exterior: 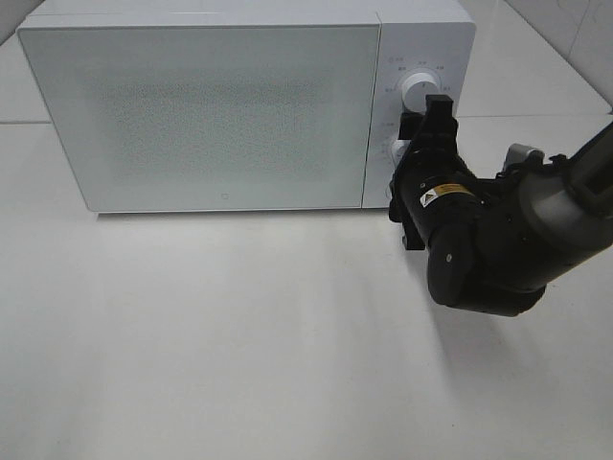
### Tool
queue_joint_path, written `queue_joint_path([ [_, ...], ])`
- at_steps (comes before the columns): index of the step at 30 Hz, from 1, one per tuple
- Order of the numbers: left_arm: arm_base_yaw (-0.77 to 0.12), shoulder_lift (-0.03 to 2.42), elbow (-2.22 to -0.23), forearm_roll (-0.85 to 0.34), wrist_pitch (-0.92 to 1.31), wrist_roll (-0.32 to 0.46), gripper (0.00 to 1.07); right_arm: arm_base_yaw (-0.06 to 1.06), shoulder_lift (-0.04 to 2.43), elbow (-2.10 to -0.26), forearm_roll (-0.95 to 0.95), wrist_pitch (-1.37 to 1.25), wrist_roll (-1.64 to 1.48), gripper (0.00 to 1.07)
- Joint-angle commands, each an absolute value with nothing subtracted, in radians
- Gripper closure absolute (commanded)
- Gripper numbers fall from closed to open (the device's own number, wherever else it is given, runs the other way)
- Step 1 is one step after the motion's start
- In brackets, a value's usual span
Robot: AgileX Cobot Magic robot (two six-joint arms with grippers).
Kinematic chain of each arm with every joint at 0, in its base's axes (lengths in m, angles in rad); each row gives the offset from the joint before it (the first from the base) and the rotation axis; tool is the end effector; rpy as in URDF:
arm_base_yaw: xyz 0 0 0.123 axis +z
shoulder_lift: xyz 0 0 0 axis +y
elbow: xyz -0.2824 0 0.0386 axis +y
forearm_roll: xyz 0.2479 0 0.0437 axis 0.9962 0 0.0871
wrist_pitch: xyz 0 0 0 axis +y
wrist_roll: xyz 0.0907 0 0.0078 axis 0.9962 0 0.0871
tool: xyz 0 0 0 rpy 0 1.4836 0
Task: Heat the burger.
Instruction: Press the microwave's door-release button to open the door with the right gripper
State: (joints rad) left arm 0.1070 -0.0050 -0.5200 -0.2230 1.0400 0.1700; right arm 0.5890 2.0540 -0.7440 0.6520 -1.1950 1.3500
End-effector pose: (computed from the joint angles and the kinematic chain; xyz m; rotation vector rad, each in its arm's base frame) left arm -0.0064 -0.0182 0.2860 0.0731 1.9791 -0.0851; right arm 0.3164 0.1496 0.1183 1.2755 1.2726 1.1460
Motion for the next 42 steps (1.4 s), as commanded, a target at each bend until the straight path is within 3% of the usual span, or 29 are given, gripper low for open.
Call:
queue_joint_path([
  [1, 0.110, -0.027, -0.515, -0.230, 1.040, 0.174, 0.09, 0.584, 2.005, -0.717, 0.583, -1.212, 1.271, 0.32],
  [8, 0.110, -0.027, -0.515, -0.230, 1.040, 0.174, 0.09, 0.584, 1.921, -0.655, 0.498, -0.987, 1.159, 0.32],
  [22, 0.110, -0.027, -0.515, -0.230, 1.040, 0.174, 0.09, 0.584, 1.671, -0.631, 0.261, -0.271, 0.655, 0.32],
  [31, 0.110, -0.027, -0.515, -0.230, 1.040, 0.174, 0.09, 0.584, 1.547, -0.779, 0.087, 0.377, 0.297, 0.32],
  [42, 0.110, -0.027, -0.515, -0.230, 1.040, 0.174, 0.09, 0.584, 1.412, -0.862, 0.020, 0.743, 0.164, 0.32],
])
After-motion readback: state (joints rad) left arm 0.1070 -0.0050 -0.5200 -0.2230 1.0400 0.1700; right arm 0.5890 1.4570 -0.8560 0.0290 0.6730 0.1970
